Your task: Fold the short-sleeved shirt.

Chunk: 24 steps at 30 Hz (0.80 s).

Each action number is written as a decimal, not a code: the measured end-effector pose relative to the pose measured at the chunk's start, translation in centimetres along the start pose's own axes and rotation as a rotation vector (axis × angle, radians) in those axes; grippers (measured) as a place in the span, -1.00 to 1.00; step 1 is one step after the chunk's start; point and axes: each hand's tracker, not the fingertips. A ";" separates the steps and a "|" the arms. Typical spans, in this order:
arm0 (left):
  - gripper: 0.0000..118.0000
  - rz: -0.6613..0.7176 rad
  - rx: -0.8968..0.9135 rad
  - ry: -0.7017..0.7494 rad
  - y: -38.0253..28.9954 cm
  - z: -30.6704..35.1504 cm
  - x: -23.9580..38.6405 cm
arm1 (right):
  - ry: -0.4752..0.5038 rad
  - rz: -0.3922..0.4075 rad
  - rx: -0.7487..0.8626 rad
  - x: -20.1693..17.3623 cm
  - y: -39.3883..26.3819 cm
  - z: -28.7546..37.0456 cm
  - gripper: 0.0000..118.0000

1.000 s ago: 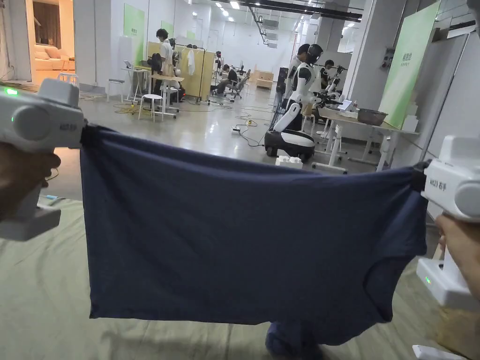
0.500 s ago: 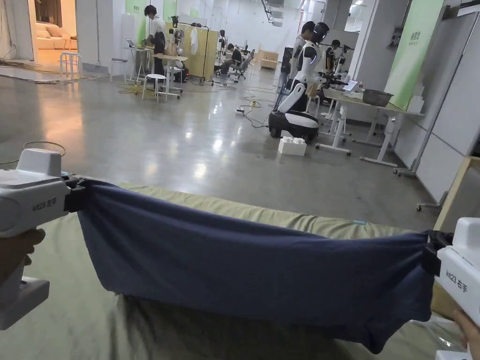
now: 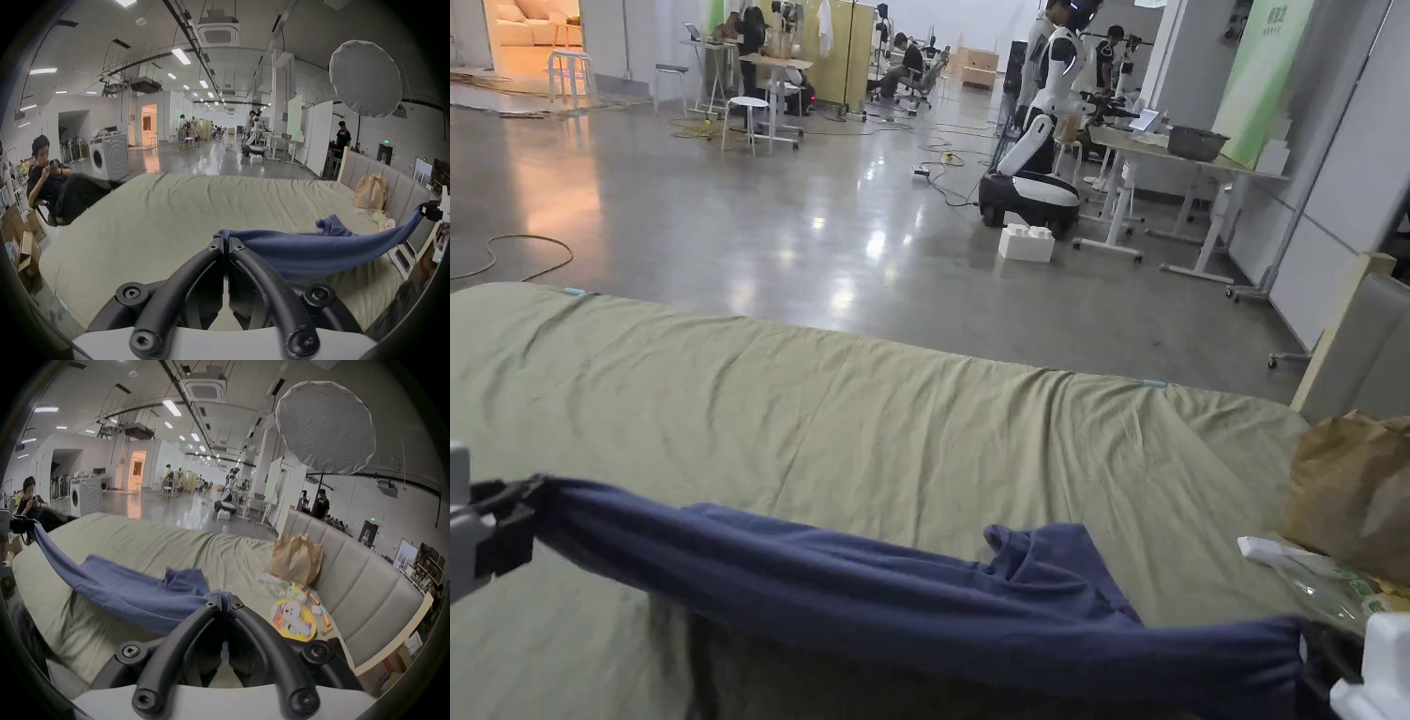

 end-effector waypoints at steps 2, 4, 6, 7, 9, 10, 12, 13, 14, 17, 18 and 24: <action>-0.96 0.003 -0.047 0.000 -2.1 0.7 -0.3 | 0.018 0.009 -0.063 -0.6 -1.8 0.5 -0.95; -0.96 0.012 -0.125 -0.001 -4.6 1.4 -0.5 | 0.034 0.002 -0.114 -1.0 -3.9 1.0 -0.95; -0.96 0.013 -0.185 0.000 -6.1 1.9 -0.6 | 0.063 -0.010 -0.198 -1.4 -5.9 1.0 -0.95; -0.96 -0.005 -0.228 0.000 -7.4 2.2 -0.8 | 0.080 -0.019 -0.237 -1.6 -6.9 0.8 -0.95; -0.96 -0.019 -0.281 0.016 -8.9 2.5 -0.8 | 0.091 0.000 -0.292 -1.9 -8.5 0.7 -0.95; -0.96 -0.026 -0.311 0.022 -9.6 2.6 -0.9 | 0.091 0.002 -0.314 -2.1 -9.2 0.6 -0.95; -0.96 0.008 -0.354 0.017 -10.9 2.5 -0.8 | 0.111 0.016 -0.366 -2.5 -10.3 0.1 -0.95; -0.96 0.007 -0.356 0.012 -11.0 2.4 -0.7 | 0.109 0.018 -0.368 -2.6 -10.7 0.0 -0.95; -0.96 0.004 -0.373 0.012 -11.6 2.2 -0.6 | 0.113 0.029 -0.389 -2.9 -11.1 -0.2 -0.95; -0.96 -0.027 -0.441 0.028 -13.1 1.8 -0.4 | 0.125 0.031 -0.436 -3.1 -11.9 -1.0 -0.95; -0.96 -0.042 -0.452 0.038 -13.3 1.8 -0.6 | 0.127 0.031 -0.444 -3.2 -12.1 -1.2 -0.95; -0.95 -0.066 -0.558 0.042 -15.1 0.5 -0.9 | 0.129 0.046 -0.514 -3.6 -13.5 -2.4 -0.94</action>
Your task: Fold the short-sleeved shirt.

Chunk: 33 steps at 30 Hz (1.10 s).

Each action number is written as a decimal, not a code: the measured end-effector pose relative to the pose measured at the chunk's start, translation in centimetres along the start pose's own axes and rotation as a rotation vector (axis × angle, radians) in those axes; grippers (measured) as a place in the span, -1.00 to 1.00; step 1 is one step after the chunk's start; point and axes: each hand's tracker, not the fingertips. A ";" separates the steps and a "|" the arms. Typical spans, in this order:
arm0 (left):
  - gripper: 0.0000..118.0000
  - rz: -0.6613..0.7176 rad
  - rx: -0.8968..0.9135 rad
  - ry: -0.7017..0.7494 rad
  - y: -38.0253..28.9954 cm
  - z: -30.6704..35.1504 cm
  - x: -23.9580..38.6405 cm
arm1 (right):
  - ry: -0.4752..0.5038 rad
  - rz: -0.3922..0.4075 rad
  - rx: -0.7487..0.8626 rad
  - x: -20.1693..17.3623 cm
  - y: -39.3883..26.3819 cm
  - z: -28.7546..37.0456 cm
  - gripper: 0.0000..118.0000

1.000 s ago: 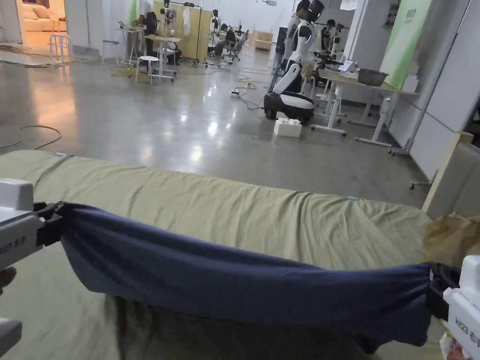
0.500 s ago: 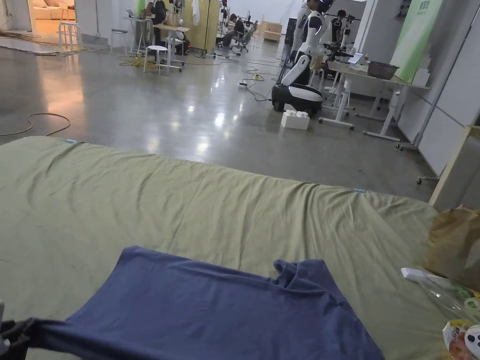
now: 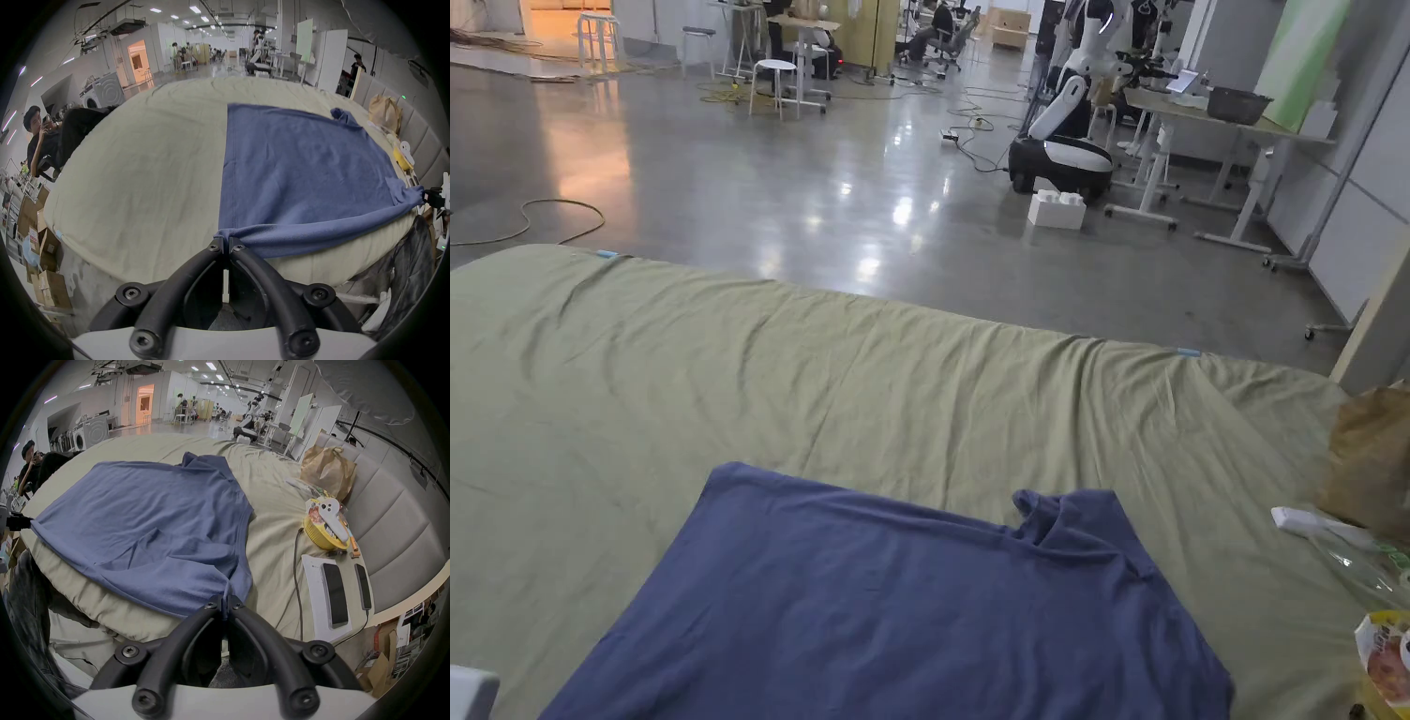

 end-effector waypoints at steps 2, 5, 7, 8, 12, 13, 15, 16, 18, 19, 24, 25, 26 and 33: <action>-0.95 -0.017 -0.031 0.007 -0.2 -0.5 0.2 | 0.004 0.011 -0.028 -0.2 -0.3 -0.7 -0.94; -0.95 -0.040 -0.064 0.006 -0.6 -2.2 -0.4 | -0.001 0.030 -0.064 -0.7 -0.7 -1.6 -0.93; -0.95 -0.041 -0.091 0.004 -0.8 -3.0 -0.8 | -0.003 0.037 -0.075 -1.0 -0.8 -1.9 -0.82; -0.90 -0.026 -0.089 0.004 -0.8 -3.1 -0.9 | -0.007 0.042 -0.076 -1.2 -0.8 -1.9 -0.63; -0.25 -0.028 -0.052 0.022 -0.3 -2.3 -0.5 | -0.071 0.029 -0.031 -1.2 0.4 -1.2 0.31; 0.05 -0.037 -0.029 0.029 0.1 -2.0 0.1 | -0.073 -0.002 0.007 -1.1 1.0 -0.9 0.38; 0.09 -0.039 0.028 0.054 0.9 -1.6 0.6 | -0.046 -0.047 0.082 -1.1 2.3 -0.3 0.39; 0.13 -0.032 0.069 0.063 1.7 -1.2 1.1 | -0.037 -0.069 0.120 -1.2 3.2 0.0 0.39; 0.12 -0.016 0.136 0.066 2.6 -1.6 1.5 | -0.032 -0.106 0.189 -1.6 4.7 0.3 0.42; 0.12 -0.010 0.174 0.056 3.4 -1.4 2.1 | -0.038 -0.124 0.223 -2.0 5.5 0.4 0.45; 0.11 -0.005 0.398 0.065 6.6 -0.4 6.1 | -0.060 -0.212 0.431 -4.6 9.3 0.3 0.42; 0.08 0.001 0.433 0.071 7.1 0.0 7.2 | -0.063 -0.224 0.479 -5.1 9.9 0.4 0.32; 0.03 0.010 0.473 0.068 7.4 0.3 7.7 | -0.077 -0.237 0.517 -5.6 10.3 0.5 0.20; -0.82 -0.012 0.751 0.092 9.0 3.4 12.1 | -0.088 -0.285 0.756 -8.0 11.9 1.6 -0.80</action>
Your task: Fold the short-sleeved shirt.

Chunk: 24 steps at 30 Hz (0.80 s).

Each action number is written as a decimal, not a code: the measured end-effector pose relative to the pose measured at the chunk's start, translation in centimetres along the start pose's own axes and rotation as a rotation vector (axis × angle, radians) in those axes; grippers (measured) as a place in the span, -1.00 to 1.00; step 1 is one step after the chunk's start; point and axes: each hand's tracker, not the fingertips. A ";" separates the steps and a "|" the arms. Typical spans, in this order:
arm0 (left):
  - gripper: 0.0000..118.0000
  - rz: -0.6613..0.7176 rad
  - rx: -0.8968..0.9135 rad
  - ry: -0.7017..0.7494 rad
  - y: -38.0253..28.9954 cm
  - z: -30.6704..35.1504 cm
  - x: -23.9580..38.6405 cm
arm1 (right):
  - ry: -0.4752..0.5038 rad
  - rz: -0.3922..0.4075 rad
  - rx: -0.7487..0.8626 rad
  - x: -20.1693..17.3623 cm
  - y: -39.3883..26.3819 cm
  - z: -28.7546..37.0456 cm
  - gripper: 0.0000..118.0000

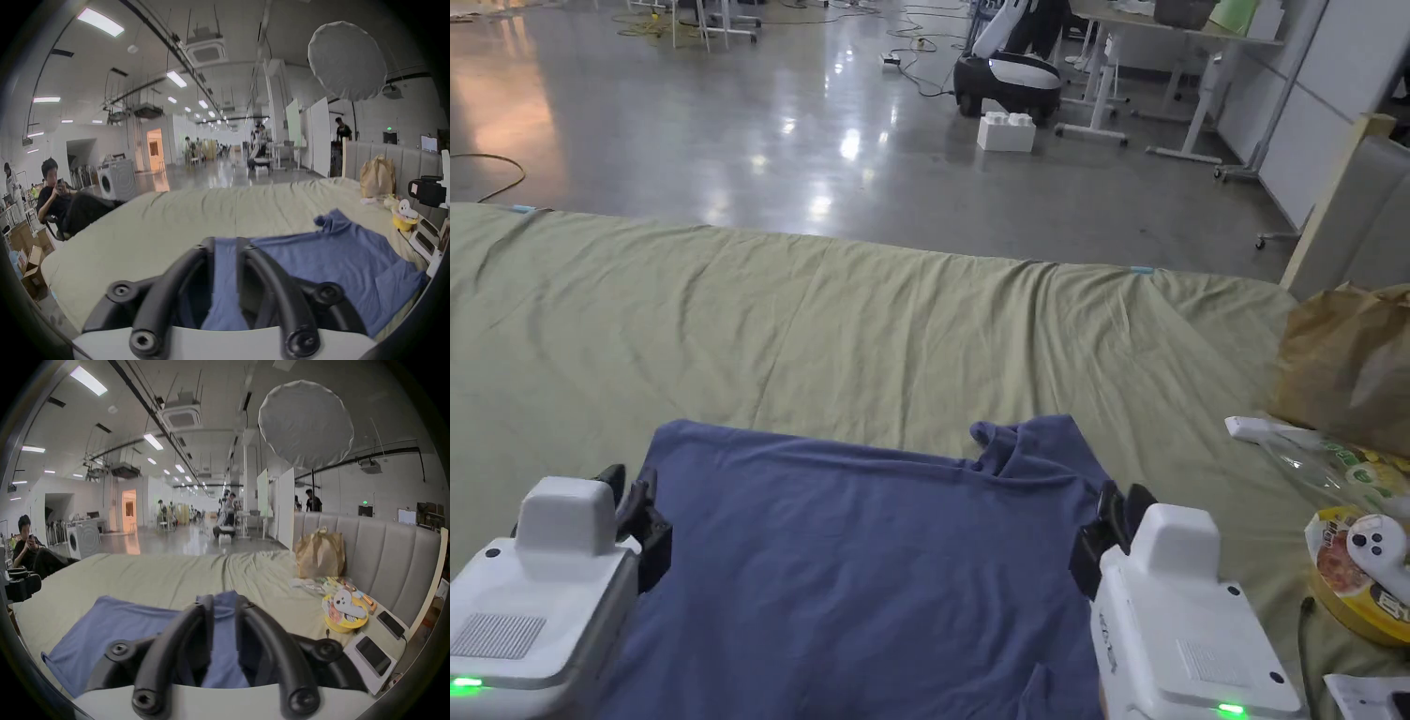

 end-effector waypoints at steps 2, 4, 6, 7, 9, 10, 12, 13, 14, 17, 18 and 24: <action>-0.94 0.011 0.011 -0.011 0.6 0.3 0.6 | 0.005 0.016 0.035 -0.5 0.3 0.3 -0.91; -0.99 0.033 0.024 -0.027 1.4 0.3 0.9 | 0.011 0.029 0.072 -0.9 0.5 0.7 -0.95; -1.00 0.058 0.034 -0.047 1.8 0.3 1.1 | 0.004 0.033 0.098 -1.3 0.6 1.0 -0.98; -1.00 0.067 0.042 -0.051 1.8 0.3 1.1 | 0.012 0.017 0.108 -1.3 0.5 1.2 -0.98; -1.00 0.073 0.052 -0.055 2.0 0.3 1.1 | 0.019 0.015 0.127 -1.4 0.5 1.5 -0.98; -1.00 0.073 0.052 -0.062 1.9 0.2 1.2 | 0.017 0.026 0.145 -1.5 0.6 1.6 -0.98; -1.00 0.074 0.041 -0.062 1.8 0.1 1.2 | 0.024 0.029 0.152 -1.5 0.7 1.7 -0.98; -1.00 0.083 0.032 -0.069 1.7 0.1 1.1 | 0.025 0.035 0.156 -1.5 0.8 1.7 -0.98; -1.00 0.098 0.024 -0.070 1.5 0.0 0.9 | 0.028 0.038 0.150 -1.5 0.8 1.7 -0.98; -1.00 0.122 -0.041 -0.109 1.0 -0.1 -0.2 | 0.034 0.051 0.147 -1.4 0.8 1.6 -0.98; -1.00 0.118 -0.065 -0.108 0.8 -0.1 -0.8 | 0.038 0.053 0.138 -1.3 0.8 1.5 -0.98; -1.00 0.118 -0.339 -0.134 -2.5 0.5 -5.5 | 0.072 0.072 0.087 -1.2 -0.1 1.2 -0.98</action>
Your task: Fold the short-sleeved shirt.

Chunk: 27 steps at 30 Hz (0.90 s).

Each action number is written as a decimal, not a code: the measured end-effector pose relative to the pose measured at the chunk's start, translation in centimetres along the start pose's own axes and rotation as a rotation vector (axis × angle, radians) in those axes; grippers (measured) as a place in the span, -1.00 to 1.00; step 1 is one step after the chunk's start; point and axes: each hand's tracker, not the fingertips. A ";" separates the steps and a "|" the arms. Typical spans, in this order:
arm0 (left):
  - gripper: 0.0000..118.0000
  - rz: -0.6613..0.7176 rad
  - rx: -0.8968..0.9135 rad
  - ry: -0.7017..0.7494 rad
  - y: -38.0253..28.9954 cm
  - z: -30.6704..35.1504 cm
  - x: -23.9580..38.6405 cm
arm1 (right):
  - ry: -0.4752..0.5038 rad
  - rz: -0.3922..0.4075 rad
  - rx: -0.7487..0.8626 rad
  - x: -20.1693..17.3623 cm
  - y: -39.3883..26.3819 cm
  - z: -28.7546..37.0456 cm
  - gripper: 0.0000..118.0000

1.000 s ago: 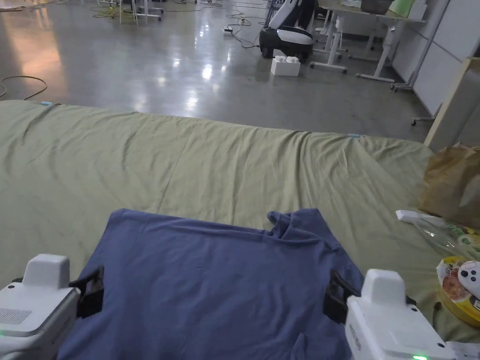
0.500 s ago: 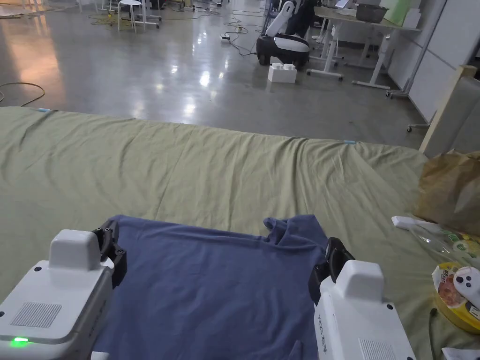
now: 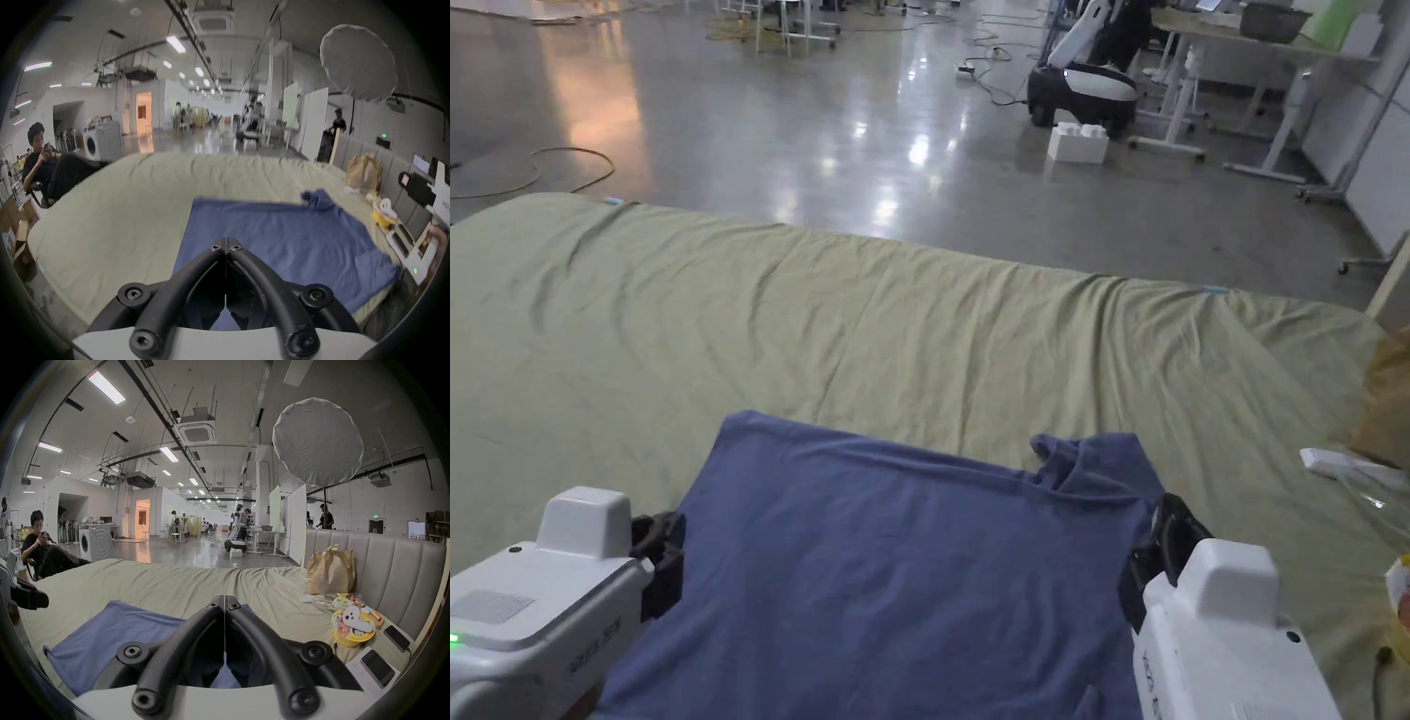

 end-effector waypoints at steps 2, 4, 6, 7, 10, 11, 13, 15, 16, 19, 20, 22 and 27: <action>-1.00 -0.005 -0.098 -0.003 -1.3 -0.2 -1.9 | 0.008 0.001 -0.027 -0.1 -0.5 -0.1 -0.98; -0.97 0.033 -0.195 0.035 -3.0 -0.4 -3.6 | 0.019 -0.008 -0.052 -0.2 -1.2 -0.3 -0.98; -0.70 0.067 -0.277 0.061 -4.2 -0.7 -5.1 | 0.023 -0.029 -0.092 -0.4 -1.7 -0.4 -0.98; -0.51 0.101 -0.302 0.080 -4.8 -0.7 -5.6 | 0.027 -0.019 -0.090 -0.5 -1.7 -0.3 -0.98; -0.01 0.169 -0.339 0.112 -6.1 -1.2 -7.4 | 0.036 -0.014 -0.106 -0.8 -1.9 -0.3 -0.98; 0.08 0.176 -0.353 0.112 -6.3 -1.6 -7.8 | 0.038 -0.011 -0.111 -0.8 -2.0 -0.3 -0.98; 0.08 0.180 -0.394 0.120 -6.7 -2.4 -8.1 | 0.041 -0.008 -0.117 -1.0 -2.1 -0.4 -0.98; 0.08 0.175 -0.426 0.117 -7.2 -3.2 -8.2 | 0.044 -0.005 -0.126 -1.1 -2.1 -0.5 -0.98; 0.08 0.169 -0.461 0.129 -7.8 -3.9 -8.3 | 0.046 -0.004 -0.129 -1.2 -2.1 -0.5 -0.98; 0.08 0.098 -0.651 0.140 -9.5 -5.8 -7.9 | 0.052 0.003 -0.144 -1.2 -2.4 -0.5 -0.98; 0.08 0.057 -0.576 0.132 -9.6 -5.5 -7.6 | 0.053 0.007 -0.150 -1.1 -2.5 -0.5 -0.98; 0.07 0.061 -0.567 0.139 -9.4 -5.6 -7.3 | 0.054 0.013 -0.162 -0.9 -2.8 -0.3 -0.98; -0.39 0.027 -0.576 0.127 -8.8 -5.4 -6.3 | 0.043 0.013 -0.199 0.4 -3.6 0.4 -0.98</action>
